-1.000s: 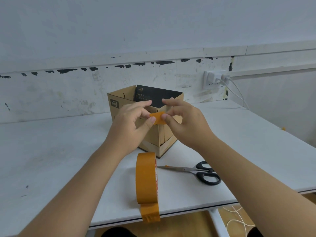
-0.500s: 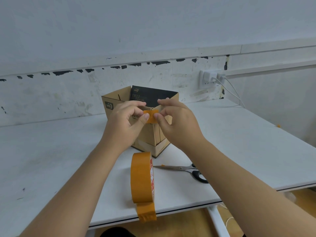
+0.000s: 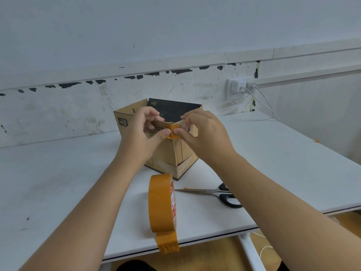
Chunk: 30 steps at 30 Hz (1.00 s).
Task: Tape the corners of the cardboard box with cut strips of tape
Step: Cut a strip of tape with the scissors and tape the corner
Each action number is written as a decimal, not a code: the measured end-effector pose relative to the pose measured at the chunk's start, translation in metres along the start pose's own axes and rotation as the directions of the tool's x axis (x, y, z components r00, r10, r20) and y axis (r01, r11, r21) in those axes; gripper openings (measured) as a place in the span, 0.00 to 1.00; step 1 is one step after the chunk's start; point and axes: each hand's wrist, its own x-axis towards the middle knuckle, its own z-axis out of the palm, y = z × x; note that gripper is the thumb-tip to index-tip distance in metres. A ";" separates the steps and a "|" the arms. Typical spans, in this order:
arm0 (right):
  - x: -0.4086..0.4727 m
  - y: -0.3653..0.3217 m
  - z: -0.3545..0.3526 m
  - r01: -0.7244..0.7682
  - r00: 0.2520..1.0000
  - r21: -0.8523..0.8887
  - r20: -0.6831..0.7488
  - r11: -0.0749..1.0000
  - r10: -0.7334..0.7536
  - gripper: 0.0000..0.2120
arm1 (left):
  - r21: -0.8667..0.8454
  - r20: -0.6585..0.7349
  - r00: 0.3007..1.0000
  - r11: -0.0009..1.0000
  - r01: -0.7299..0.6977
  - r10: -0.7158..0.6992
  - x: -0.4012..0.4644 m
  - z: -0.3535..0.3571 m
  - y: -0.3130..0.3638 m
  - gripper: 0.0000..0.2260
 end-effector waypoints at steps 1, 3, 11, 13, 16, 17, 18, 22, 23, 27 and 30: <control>0.000 0.000 0.000 0.014 1.000 0.000 -0.003 1.000 -0.014 0.08 | -0.003 0.007 1.000 1.000 -0.009 0.009 0.000 0.001 -0.002 0.17; 0.000 0.002 -0.001 0.030 1.000 0.009 -0.001 0.999 -0.030 0.09 | -0.009 0.029 0.999 1.000 -0.028 0.028 -0.002 0.002 -0.004 0.17; -0.005 0.007 -0.001 0.050 0.998 0.081 0.041 0.995 -0.054 0.09 | -0.053 0.070 0.995 0.996 -0.069 0.072 -0.007 0.002 -0.007 0.20; -0.005 0.008 -0.002 0.064 0.996 0.077 0.061 0.995 -0.069 0.10 | -0.026 0.077 0.993 0.996 -0.082 0.084 -0.007 0.002 -0.008 0.20; -0.003 0.011 -0.002 0.109 0.991 0.033 0.070 0.994 -0.111 0.10 | 0.006 0.078 0.993 0.996 -0.093 0.092 -0.008 0.003 -0.012 0.21; -0.001 0.011 -0.002 0.115 0.991 0.026 0.066 0.993 -0.116 0.10 | 0.002 0.072 0.993 0.996 -0.089 0.089 -0.008 0.003 -0.013 0.21; 0.000 0.011 -0.001 0.118 0.991 0.024 0.062 0.993 -0.120 0.10 | 0.001 0.066 0.994 0.996 -0.089 0.089 -0.008 0.003 -0.013 0.21; 0.000 0.012 0.001 0.109 0.992 0.036 0.059 0.993 -0.111 0.12 | 0.041 0.073 0.983 0.985 -0.169 0.166 -0.006 0.002 -0.010 0.17; 0.000 0.012 0.001 0.088 0.994 0.063 0.065 0.994 -0.092 0.13 | 0.030 0.078 0.982 0.985 -0.172 0.169 -0.005 0.001 -0.008 0.16; 0.002 0.012 -0.002 0.041 0.995 0.123 0.081 0.992 -0.051 0.15 | 0.031 0.072 0.984 0.985 -0.168 0.166 0.001 0.002 0.000 0.13; 0.007 0.009 -0.002 0.034 0.997 0.116 0.069 0.993 -0.042 0.09 | 0.029 0.051 0.980 0.980 -0.194 0.193 0.005 0.004 0.005 0.08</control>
